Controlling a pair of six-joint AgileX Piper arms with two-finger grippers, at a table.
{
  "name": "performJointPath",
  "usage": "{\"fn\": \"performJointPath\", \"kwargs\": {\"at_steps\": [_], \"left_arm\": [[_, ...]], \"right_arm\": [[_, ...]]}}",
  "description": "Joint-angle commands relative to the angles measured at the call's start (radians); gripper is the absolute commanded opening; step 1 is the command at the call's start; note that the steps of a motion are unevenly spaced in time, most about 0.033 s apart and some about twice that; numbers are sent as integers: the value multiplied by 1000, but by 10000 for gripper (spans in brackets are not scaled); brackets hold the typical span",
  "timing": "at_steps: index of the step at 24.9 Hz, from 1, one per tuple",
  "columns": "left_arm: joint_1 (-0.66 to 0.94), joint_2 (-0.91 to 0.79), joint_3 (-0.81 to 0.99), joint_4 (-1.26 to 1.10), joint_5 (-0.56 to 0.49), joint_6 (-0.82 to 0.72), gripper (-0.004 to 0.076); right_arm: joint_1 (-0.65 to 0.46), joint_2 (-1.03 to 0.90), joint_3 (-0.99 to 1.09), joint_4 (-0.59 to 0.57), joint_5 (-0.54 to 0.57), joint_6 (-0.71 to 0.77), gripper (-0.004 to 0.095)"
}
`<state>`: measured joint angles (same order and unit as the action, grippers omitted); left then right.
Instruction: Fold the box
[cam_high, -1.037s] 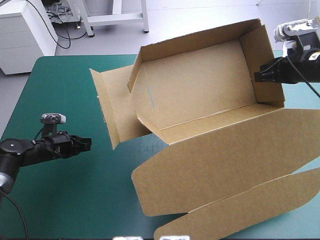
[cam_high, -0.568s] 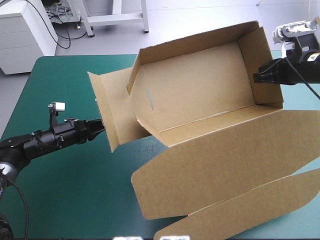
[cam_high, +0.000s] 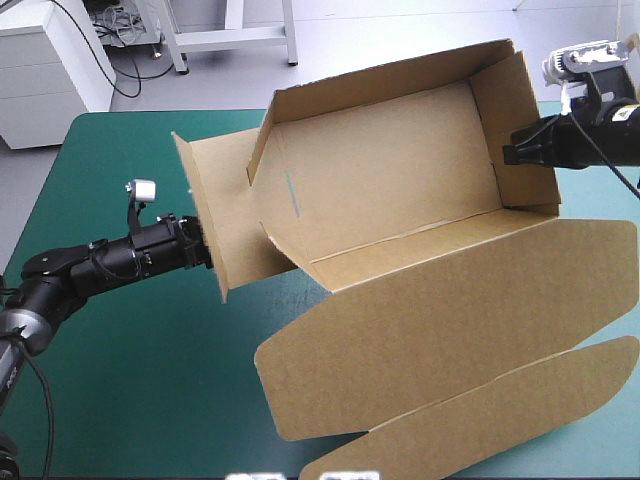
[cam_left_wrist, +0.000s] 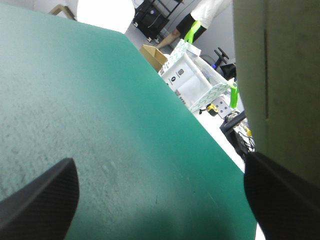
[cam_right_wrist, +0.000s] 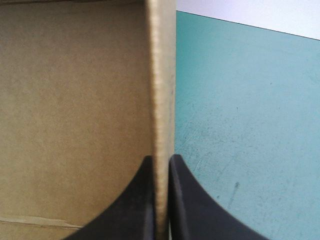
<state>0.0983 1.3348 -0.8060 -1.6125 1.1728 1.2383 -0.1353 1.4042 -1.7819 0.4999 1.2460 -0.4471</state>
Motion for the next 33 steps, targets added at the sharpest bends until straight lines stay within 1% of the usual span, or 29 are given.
{"fn": "performJointPath", "kwargs": {"at_steps": [1, 2, 4, 5, 8, 10, 12, 19, 22, 27, 31, 33], "left_arm": [[-51, -39, -89, -94, 130, -16, 637], [-62, -45, -100, -102, 130, -16, 637], [-82, -62, -140, -128, 130, -16, 637], [-92, -70, -170, -131, 130, -16, 637], [-119, -74, -217, -127, 130, -16, 637], [-121, -74, -225, -122, 130, -18, 637], [-121, -74, -225, -117, 130, -28, 637], [-121, -74, -225, -121, 124, -28, 637], [-121, -74, -230, -116, 70, -39, 637], [-121, -74, -297, -24, -44, -110, 637], [-126, -74, -382, 104, -143, -227, 636], [-152, -74, -421, 192, -217, -281, 623]], "right_arm": [[-5, -19, -23, 22, -42, 21, -11], [-5, -19, -23, 12, -44, 23, -11], [14, -19, -23, -55, -58, 46, -11], [52, -19, -23, -117, -77, 82, -2], [179, -19, -23, -217, -169, 158, -2], [267, -19, -23, -300, -242, 228, -2], [333, -19, -23, -365, -288, 287, -2], [400, -19, -23, -424, -367, 374, -2], [422, -19, -23, -470, -385, 406, -2], [464, -19, -23, -549, -404, 467, -2], [494, -19, -23, -611, -430, 518, -2], [504, -19, -23, -640, -447, 546, -2]]}}
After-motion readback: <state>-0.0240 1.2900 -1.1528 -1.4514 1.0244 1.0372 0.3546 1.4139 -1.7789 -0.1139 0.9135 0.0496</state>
